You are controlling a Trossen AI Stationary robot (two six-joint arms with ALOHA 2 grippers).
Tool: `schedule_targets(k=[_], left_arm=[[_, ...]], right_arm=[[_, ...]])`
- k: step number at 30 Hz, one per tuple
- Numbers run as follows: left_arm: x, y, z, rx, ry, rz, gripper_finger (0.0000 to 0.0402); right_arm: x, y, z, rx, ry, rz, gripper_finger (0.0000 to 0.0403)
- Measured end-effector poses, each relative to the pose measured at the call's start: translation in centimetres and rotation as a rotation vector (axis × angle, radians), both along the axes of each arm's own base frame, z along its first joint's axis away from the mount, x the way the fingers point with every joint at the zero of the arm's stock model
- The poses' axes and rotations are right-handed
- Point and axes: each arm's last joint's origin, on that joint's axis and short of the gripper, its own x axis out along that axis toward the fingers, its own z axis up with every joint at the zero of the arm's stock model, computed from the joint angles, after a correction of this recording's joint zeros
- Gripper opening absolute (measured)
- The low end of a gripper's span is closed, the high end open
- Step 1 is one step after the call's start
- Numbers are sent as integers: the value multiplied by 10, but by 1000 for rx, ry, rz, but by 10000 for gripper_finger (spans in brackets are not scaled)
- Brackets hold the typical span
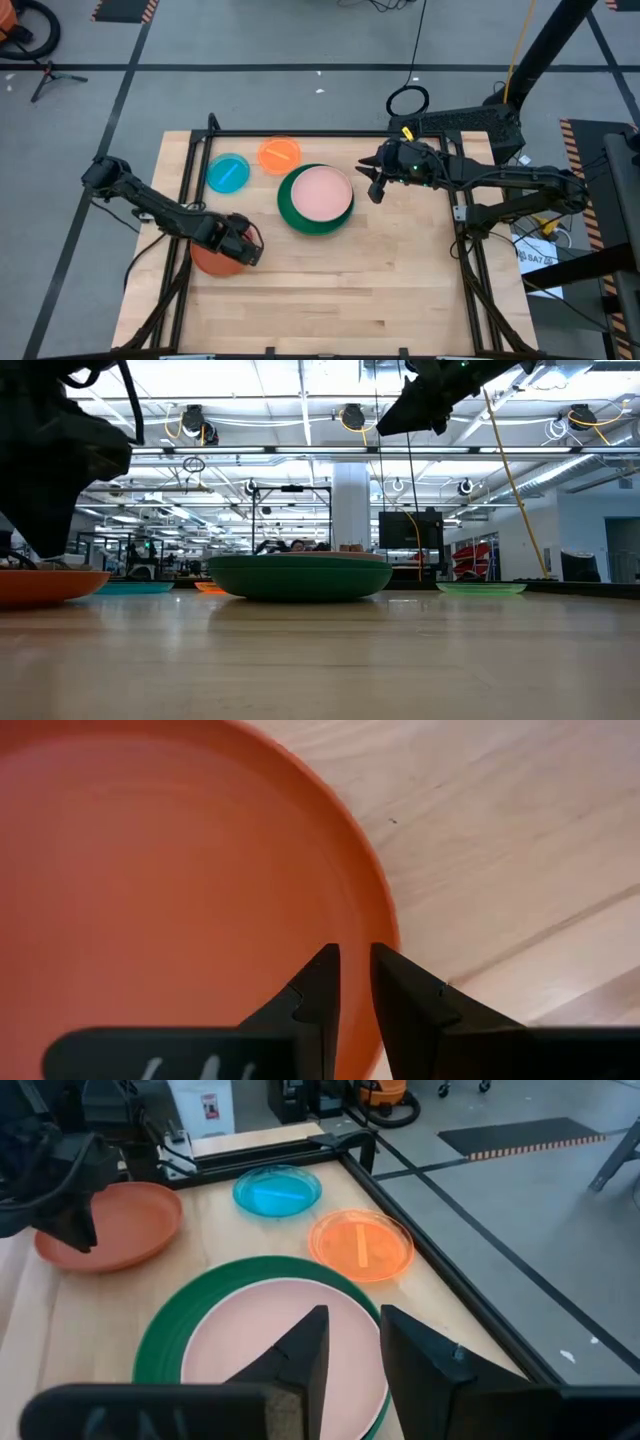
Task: Stack plastic plates
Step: Stack the orange plate on top of the light orange plate
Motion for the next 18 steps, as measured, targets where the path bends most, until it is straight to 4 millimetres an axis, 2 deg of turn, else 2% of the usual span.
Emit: schedule_targets(k=[9, 14, 18], left_arm=[[13, -16, 9, -64, -76, 36, 65], [23, -26, 8, -41, 20, 12, 65], [23, -25, 6, -3, 129, -4, 65]], right_arm=[[0, 0, 0, 2, 0, -1, 89], [0, 0, 0, -2, 2, 2, 89], [0, 0, 0, -21, 10, 9, 89]])
